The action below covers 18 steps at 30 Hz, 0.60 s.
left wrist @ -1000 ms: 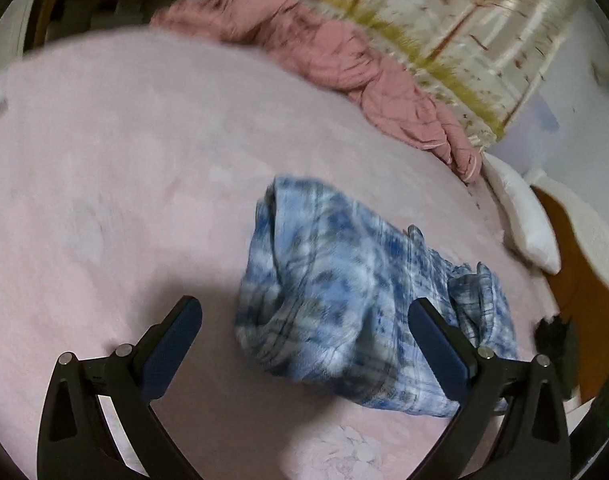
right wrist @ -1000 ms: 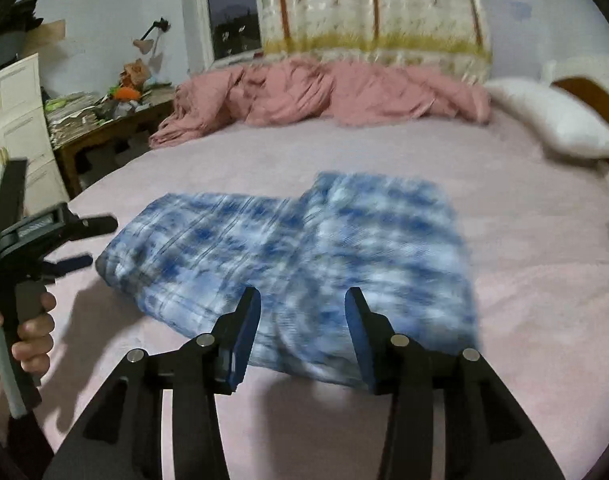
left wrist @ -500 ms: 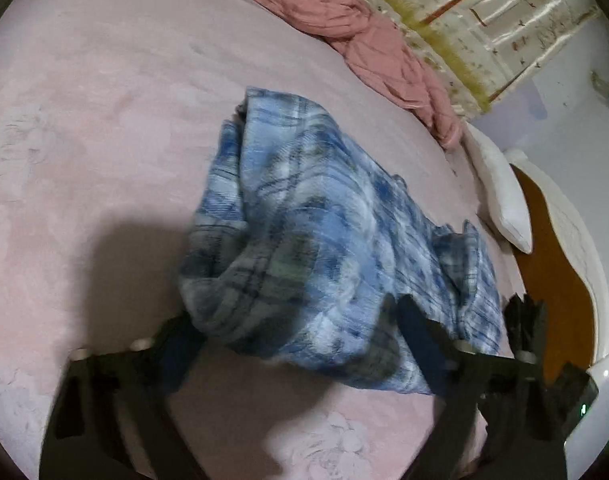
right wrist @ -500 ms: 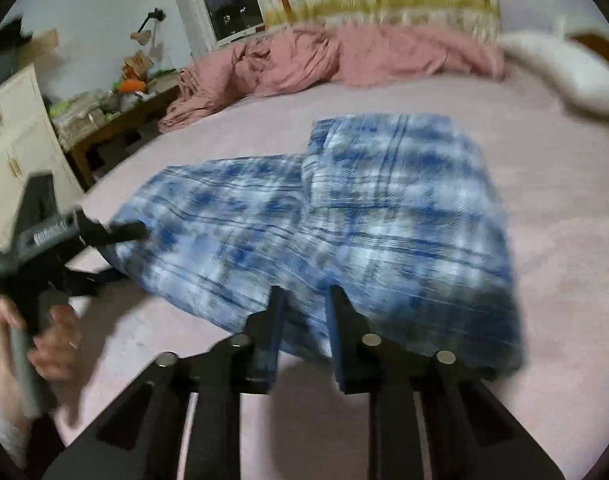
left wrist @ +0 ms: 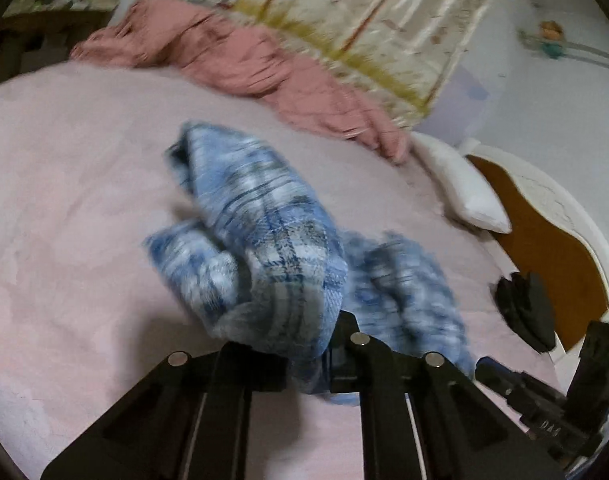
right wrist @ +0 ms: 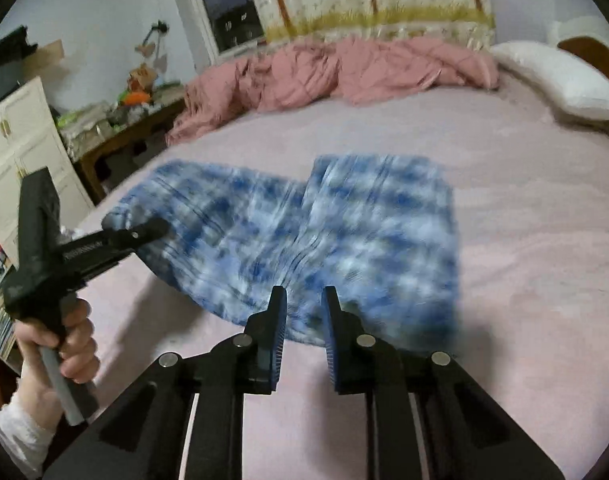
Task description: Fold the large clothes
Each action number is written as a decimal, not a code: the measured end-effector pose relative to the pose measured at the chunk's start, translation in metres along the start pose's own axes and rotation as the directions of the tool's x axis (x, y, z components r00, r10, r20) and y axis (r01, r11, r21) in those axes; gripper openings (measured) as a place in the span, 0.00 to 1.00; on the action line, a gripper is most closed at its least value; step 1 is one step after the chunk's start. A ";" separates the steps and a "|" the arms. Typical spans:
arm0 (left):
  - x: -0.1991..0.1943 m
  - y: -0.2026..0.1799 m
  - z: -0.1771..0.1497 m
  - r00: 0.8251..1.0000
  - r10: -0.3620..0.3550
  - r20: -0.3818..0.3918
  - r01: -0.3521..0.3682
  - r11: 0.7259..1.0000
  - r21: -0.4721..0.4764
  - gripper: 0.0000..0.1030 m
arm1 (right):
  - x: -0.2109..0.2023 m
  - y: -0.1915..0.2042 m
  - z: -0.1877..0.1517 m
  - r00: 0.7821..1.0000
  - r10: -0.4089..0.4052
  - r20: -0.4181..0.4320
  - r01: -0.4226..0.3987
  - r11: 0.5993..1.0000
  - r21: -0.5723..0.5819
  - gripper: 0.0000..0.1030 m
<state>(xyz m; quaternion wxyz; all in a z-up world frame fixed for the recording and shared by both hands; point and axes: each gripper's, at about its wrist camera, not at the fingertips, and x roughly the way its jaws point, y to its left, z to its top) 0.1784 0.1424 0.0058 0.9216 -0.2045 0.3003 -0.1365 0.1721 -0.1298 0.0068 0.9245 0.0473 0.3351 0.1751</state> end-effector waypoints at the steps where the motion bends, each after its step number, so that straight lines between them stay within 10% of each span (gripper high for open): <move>1: -0.003 -0.013 0.001 1.000 -0.011 0.009 0.010 0.999 0.036 0.10 | -0.012 -0.006 0.003 0.999 -0.024 0.025 0.024 1.000 -0.003 0.19; 11: 0.030 -0.160 -0.026 0.999 -0.028 0.021 0.018 0.928 0.372 0.10 | -0.063 -0.106 0.019 0.978 -0.198 0.059 0.175 0.946 0.272 0.19; 18: 0.080 -0.157 -0.061 0.992 -0.063 -0.110 0.096 0.941 0.323 0.14 | -0.073 -0.138 0.021 0.962 -0.268 0.053 0.237 0.916 0.324 0.26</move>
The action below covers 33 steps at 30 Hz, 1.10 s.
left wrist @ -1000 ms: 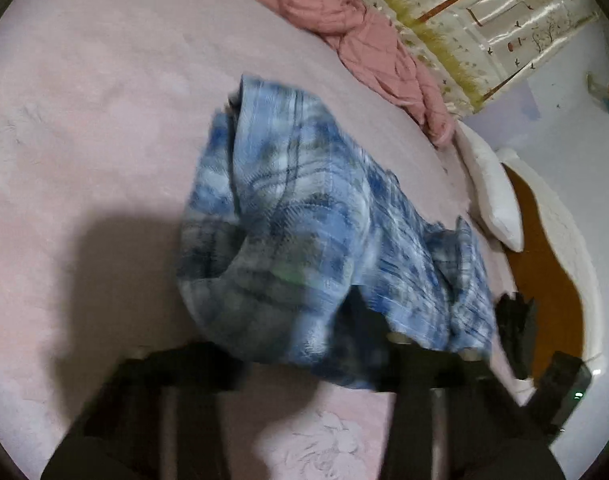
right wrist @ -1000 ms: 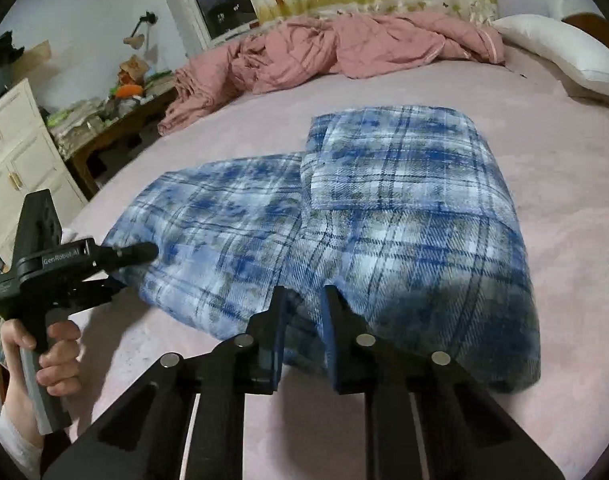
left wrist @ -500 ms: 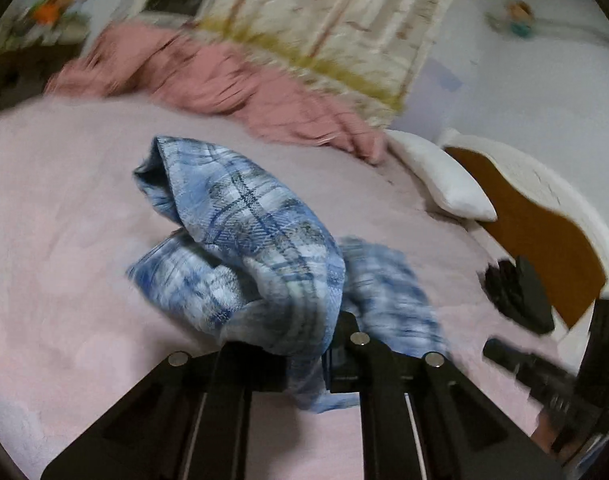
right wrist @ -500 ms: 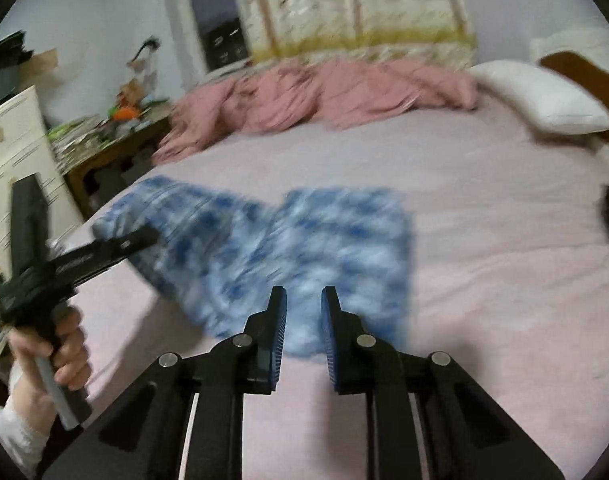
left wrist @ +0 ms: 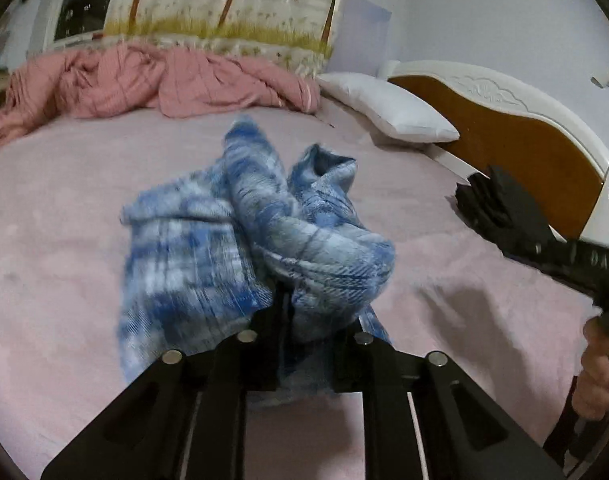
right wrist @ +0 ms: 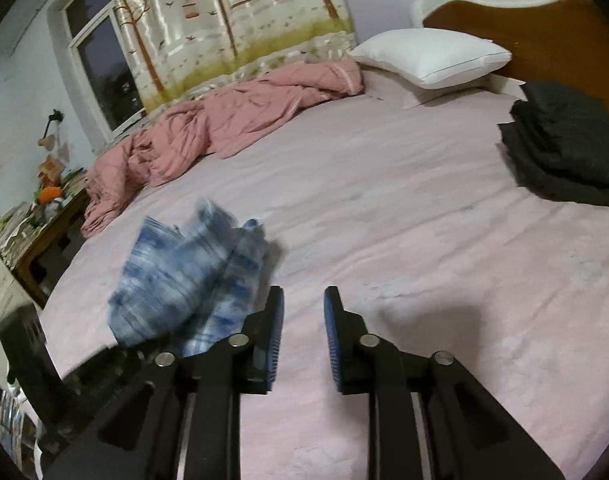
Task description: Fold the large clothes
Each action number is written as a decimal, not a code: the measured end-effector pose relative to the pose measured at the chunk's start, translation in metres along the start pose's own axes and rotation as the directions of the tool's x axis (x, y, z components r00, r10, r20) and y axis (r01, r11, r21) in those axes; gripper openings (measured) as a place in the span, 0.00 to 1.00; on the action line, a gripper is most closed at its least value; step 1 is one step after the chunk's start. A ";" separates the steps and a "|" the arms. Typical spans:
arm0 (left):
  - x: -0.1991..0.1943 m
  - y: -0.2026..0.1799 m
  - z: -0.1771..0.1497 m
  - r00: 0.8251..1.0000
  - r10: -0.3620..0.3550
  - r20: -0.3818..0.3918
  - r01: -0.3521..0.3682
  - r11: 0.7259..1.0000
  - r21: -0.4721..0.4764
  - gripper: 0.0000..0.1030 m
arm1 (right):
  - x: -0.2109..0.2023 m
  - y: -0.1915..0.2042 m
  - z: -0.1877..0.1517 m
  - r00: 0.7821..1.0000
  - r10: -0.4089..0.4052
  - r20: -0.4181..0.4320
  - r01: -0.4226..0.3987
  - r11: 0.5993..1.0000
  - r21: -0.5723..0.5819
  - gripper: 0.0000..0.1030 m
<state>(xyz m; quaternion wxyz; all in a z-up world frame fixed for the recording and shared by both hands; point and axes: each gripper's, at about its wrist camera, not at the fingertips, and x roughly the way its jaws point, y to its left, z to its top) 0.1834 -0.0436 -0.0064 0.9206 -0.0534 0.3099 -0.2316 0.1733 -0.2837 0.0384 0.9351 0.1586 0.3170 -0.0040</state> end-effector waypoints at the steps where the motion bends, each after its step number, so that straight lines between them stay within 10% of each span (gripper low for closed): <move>1: -0.004 -0.003 -0.002 1.000 0.000 0.018 0.000 1.000 0.021 0.19 | 0.002 -0.001 0.000 1.000 -0.004 0.000 0.004 1.000 -0.001 0.28; 6: -0.033 -0.021 -0.010 0.995 -0.076 0.072 0.069 0.993 0.091 0.52 | 0.013 -0.002 -0.004 1.000 -0.010 -0.029 0.010 1.000 -0.001 0.28; 11: -0.069 -0.024 -0.018 0.983 -0.113 0.146 0.093 0.986 0.138 0.52 | 0.006 0.002 -0.011 0.999 -0.035 0.042 0.034 0.999 0.011 0.28; 16: -0.086 0.014 -0.013 0.972 0.020 0.236 -0.027 0.999 0.027 0.58 | -0.002 0.020 -0.012 0.995 0.066 0.078 -0.064 0.997 -0.035 0.28; 22: -0.044 0.065 -0.012 0.978 0.196 0.075 -0.192 0.980 -0.057 0.59 | 0.006 0.081 -0.007 0.987 0.151 0.049 -0.139 0.972 -0.189 0.42; 33: -0.004 0.079 -0.031 0.992 0.054 -0.116 -0.072 0.985 -0.159 0.60 | 0.099 0.166 0.040 0.969 0.183 -0.164 -0.223 0.937 -0.270 0.49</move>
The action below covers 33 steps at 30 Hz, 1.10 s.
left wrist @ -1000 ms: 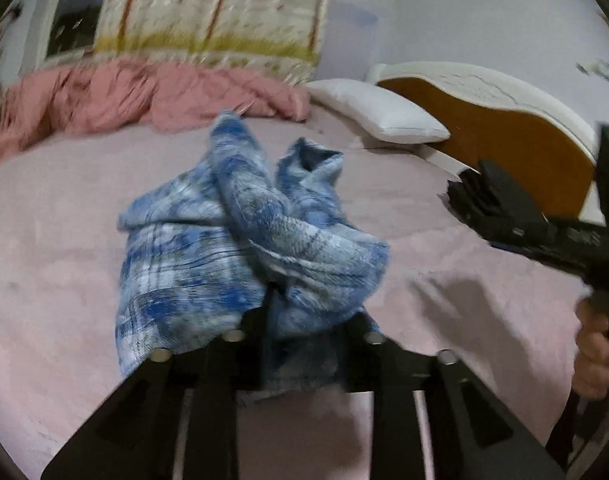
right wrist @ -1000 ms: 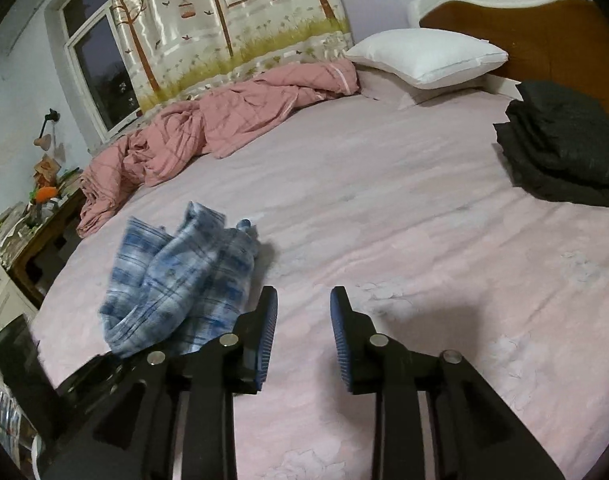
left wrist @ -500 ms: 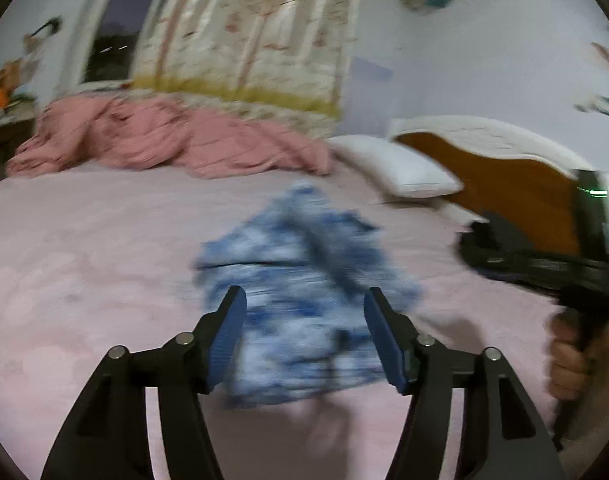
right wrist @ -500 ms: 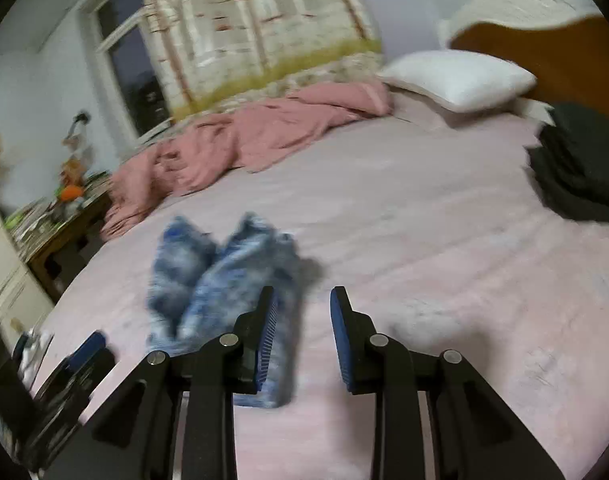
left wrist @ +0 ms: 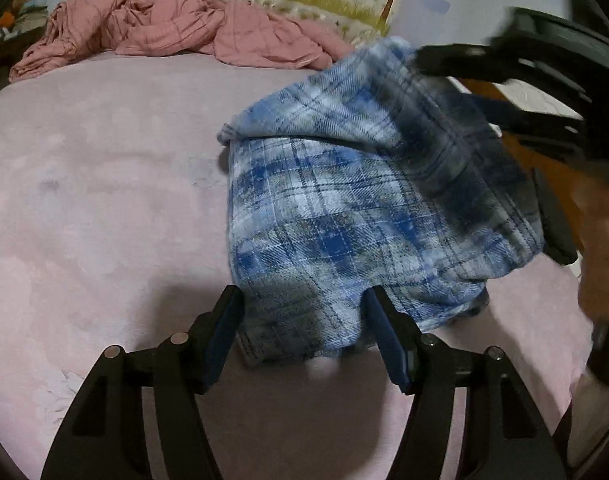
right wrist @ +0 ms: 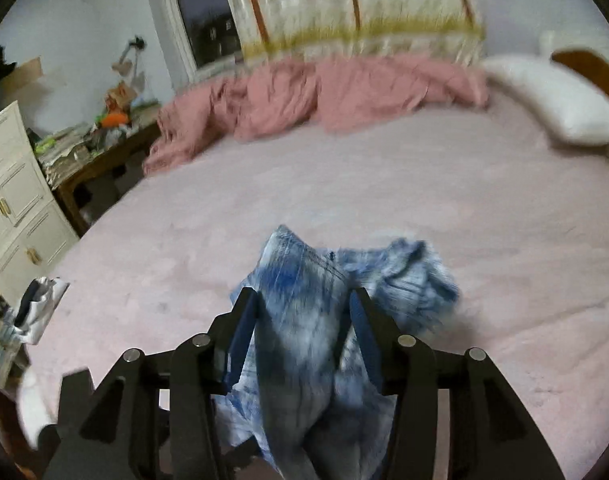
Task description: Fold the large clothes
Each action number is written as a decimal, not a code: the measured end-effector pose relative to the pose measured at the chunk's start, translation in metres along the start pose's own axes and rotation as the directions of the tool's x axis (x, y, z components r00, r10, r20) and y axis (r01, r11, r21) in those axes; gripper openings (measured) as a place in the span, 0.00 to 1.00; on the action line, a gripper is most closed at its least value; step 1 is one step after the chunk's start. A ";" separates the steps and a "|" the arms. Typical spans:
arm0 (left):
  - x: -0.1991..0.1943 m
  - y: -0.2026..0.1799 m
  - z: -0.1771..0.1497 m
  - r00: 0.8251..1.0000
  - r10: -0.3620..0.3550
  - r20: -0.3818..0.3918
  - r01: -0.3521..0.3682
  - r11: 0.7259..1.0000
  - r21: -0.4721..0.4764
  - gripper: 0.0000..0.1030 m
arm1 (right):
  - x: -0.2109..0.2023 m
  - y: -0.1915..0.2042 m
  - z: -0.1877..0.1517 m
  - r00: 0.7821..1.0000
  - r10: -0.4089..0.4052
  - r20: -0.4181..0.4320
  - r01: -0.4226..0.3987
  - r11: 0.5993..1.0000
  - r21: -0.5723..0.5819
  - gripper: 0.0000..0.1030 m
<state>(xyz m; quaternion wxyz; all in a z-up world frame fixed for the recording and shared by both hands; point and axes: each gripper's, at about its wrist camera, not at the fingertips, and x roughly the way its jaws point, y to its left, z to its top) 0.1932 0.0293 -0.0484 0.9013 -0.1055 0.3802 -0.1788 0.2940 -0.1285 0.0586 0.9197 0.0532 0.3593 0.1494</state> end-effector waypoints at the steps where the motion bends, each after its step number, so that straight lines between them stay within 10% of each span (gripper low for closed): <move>1: 0.000 0.000 0.000 1.000 -0.005 0.001 0.005 1.000 0.002 0.60 | 0.007 0.002 0.005 1.000 0.000 -0.021 0.000 1.000 -0.011 0.49; 3: 0.000 0.000 -0.001 1.000 -0.004 0.005 0.004 1.000 0.013 0.60 | 0.023 0.009 0.009 0.997 0.014 -0.081 -0.021 0.996 -0.082 0.41; 4: -0.001 -0.001 -0.001 1.000 -0.005 0.008 0.005 1.000 0.018 0.60 | 0.027 0.012 0.009 0.996 0.003 -0.093 -0.014 0.993 -0.121 0.12; 5: -0.002 -0.001 -0.003 1.000 -0.010 0.011 0.010 1.000 0.018 0.60 | 0.025 0.014 0.009 0.998 -0.025 -0.054 0.017 0.988 -0.151 0.05; 12: -0.013 -0.010 -0.012 0.997 -0.064 0.039 0.061 0.995 0.076 0.60 | -0.030 -0.012 -0.003 0.970 -0.102 0.221 0.119 0.991 -0.067 0.04; 18: -0.009 -0.012 -0.013 0.998 -0.053 0.026 0.051 0.995 0.082 0.60 | 0.002 -0.066 -0.044 0.985 -0.164 0.060 0.160 0.985 0.059 0.04; 24: -0.007 -0.006 -0.008 0.996 -0.084 0.036 0.081 0.994 0.079 0.60 | -0.006 -0.081 -0.069 0.984 -0.159 0.076 0.155 0.986 0.059 0.04; 31: -0.026 0.032 0.014 0.940 -0.323 0.114 0.333 0.940 -0.081 0.72 | -0.010 -0.092 -0.078 0.980 -0.190 0.066 0.183 0.978 0.102 0.04; 33: -0.021 0.035 0.019 0.957 -0.277 0.084 0.284 0.953 -0.102 0.73 | -0.010 -0.099 -0.082 0.982 -0.175 0.070 0.165 0.978 0.124 0.04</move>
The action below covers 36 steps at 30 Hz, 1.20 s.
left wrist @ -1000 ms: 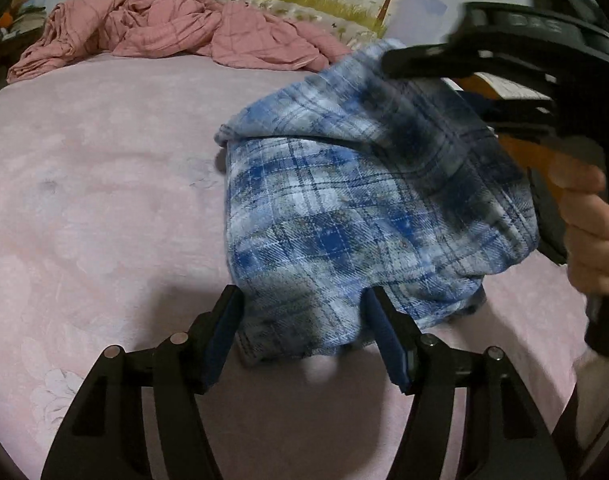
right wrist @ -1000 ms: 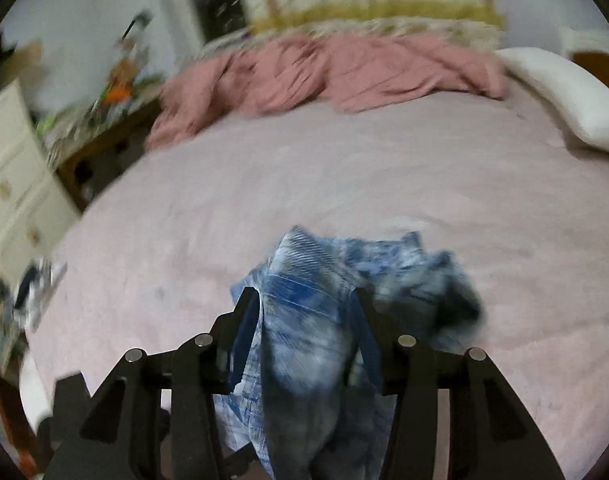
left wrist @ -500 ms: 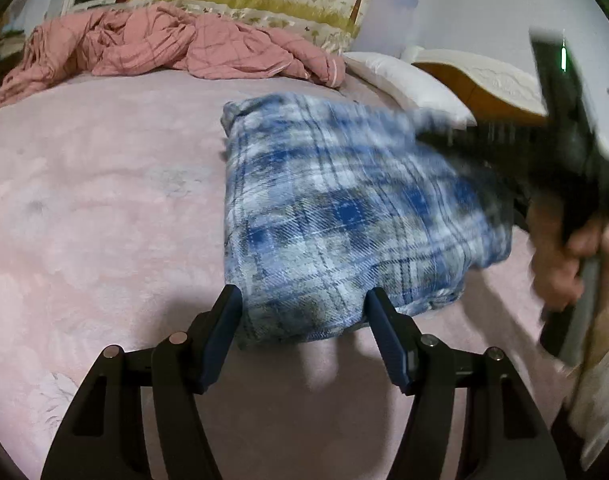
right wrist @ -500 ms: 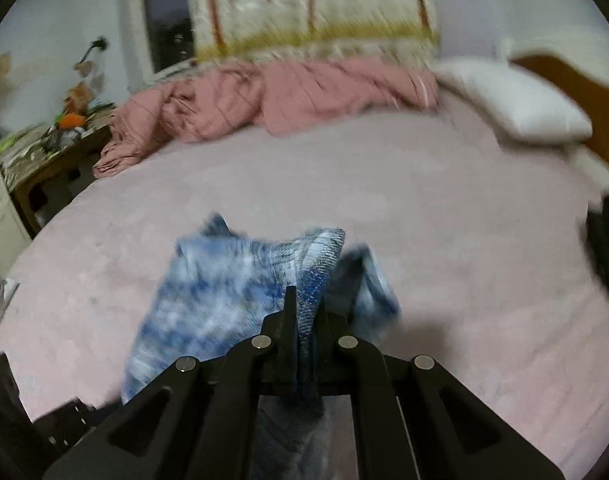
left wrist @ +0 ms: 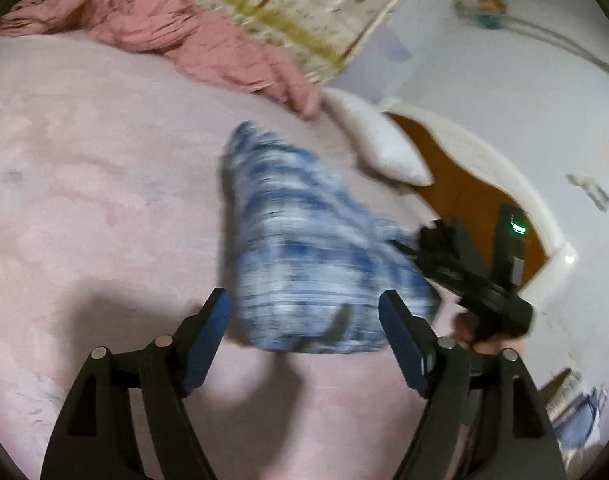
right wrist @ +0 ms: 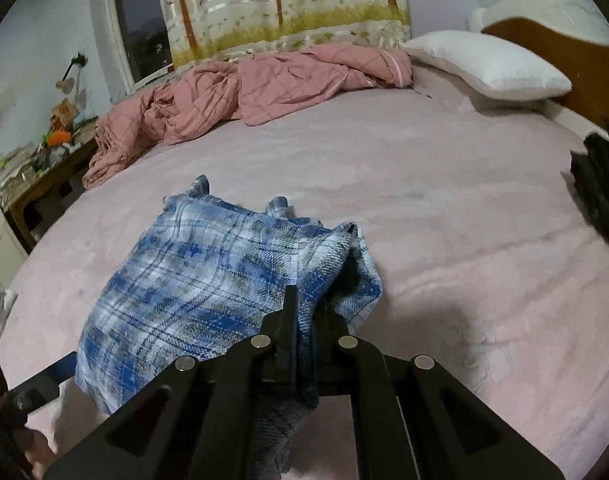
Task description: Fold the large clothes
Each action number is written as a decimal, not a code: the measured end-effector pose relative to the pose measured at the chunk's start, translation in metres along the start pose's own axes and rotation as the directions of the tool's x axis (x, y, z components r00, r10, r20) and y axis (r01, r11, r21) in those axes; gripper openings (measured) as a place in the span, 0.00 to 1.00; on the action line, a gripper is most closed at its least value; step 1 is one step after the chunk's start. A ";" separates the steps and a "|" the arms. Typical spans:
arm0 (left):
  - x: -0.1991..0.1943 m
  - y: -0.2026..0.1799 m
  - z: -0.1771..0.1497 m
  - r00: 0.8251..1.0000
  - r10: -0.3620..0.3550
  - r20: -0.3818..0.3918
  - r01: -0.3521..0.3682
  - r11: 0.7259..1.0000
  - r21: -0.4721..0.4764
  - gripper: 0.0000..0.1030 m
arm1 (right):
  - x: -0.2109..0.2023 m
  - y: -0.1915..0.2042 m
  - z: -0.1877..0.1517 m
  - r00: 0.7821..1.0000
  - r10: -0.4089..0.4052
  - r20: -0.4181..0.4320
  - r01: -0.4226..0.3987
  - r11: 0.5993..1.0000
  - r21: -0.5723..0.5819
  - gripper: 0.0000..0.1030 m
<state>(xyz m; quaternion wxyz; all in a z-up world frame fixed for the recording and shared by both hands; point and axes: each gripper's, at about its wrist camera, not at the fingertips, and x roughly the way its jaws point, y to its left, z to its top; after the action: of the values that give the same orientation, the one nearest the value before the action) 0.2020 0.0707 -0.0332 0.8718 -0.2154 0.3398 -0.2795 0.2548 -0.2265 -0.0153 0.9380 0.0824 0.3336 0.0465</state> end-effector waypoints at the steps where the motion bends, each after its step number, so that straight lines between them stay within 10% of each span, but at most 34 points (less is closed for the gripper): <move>1: 0.005 0.001 0.000 1.000 0.018 -0.015 -0.017 1.000 0.014 0.73 | -0.002 -0.003 -0.002 1.000 0.011 0.010 -0.012 1.000 0.007 0.04; 4: 0.024 0.002 -0.005 0.995 0.082 -0.063 -0.080 0.996 0.024 0.71 | -0.012 -0.006 -0.006 0.998 0.059 0.025 -0.059 0.998 0.029 0.08; 8: 0.037 -0.009 -0.013 0.986 0.136 -0.095 -0.127 0.987 0.097 0.71 | -0.033 -0.001 -0.010 0.999 0.042 0.034 -0.042 0.999 -0.001 0.48; 13: 0.033 -0.016 -0.019 0.987 0.134 -0.087 -0.124 0.985 0.116 0.69 | -0.059 0.015 -0.017 0.988 0.150 0.041 -0.149 0.988 -0.035 0.64; 26: 0.009 -0.010 -0.017 0.995 0.096 0.000 -0.096 0.994 0.055 0.69 | -0.015 -0.018 -0.063 0.976 0.177 -0.130 -0.158 0.976 0.147 0.66; 36: -0.011 -0.044 -0.011 0.969 0.178 0.173 -0.208 0.963 0.174 0.72 | -0.047 0.012 -0.050 1.000 0.014 -0.013 -0.015 0.998 -0.068 0.68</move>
<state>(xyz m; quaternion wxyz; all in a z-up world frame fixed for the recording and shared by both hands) 0.1724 0.0428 -0.0100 0.9353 -0.1179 0.2618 -0.2067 0.1859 -0.2157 -0.0222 0.9378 0.0524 0.3369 0.0650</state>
